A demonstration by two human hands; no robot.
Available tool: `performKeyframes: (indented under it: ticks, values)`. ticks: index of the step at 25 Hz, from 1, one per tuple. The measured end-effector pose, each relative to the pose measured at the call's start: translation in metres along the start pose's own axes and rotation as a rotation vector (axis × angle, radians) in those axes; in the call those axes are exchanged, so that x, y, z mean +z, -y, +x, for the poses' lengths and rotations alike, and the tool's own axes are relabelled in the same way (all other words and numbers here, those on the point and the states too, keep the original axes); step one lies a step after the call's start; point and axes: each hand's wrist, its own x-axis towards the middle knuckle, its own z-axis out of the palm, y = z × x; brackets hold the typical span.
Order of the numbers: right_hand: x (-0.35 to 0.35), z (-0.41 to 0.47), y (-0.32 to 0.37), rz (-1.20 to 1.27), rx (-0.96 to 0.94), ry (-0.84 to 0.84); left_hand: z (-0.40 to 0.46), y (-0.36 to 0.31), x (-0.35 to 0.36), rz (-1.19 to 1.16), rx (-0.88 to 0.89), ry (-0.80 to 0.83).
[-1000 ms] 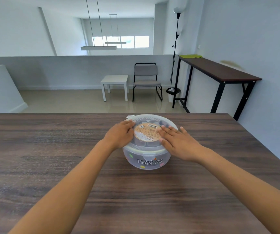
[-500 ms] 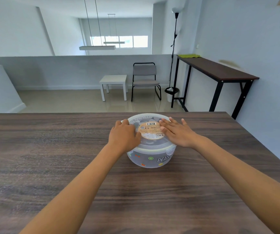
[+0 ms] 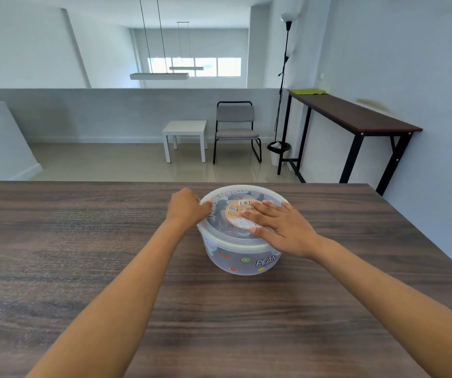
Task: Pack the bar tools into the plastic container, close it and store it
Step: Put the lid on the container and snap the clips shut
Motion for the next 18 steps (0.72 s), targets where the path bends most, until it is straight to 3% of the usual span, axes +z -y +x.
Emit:
performKeyframes:
  ticks: [10,13,18]
  values:
    - [-0.002,-0.002,0.003,0.023,-0.016,-0.035,0.027,-0.001,-0.008,0.029,-0.081,0.190]
    - [-0.003,-0.002,0.003,0.034,-0.013,-0.013,0.040,-0.013,-0.012,0.175,0.019,0.265]
    - [-0.001,-0.003,0.002,0.043,-0.021,-0.025,0.060,-0.040,0.012,-0.089,0.247,0.356]
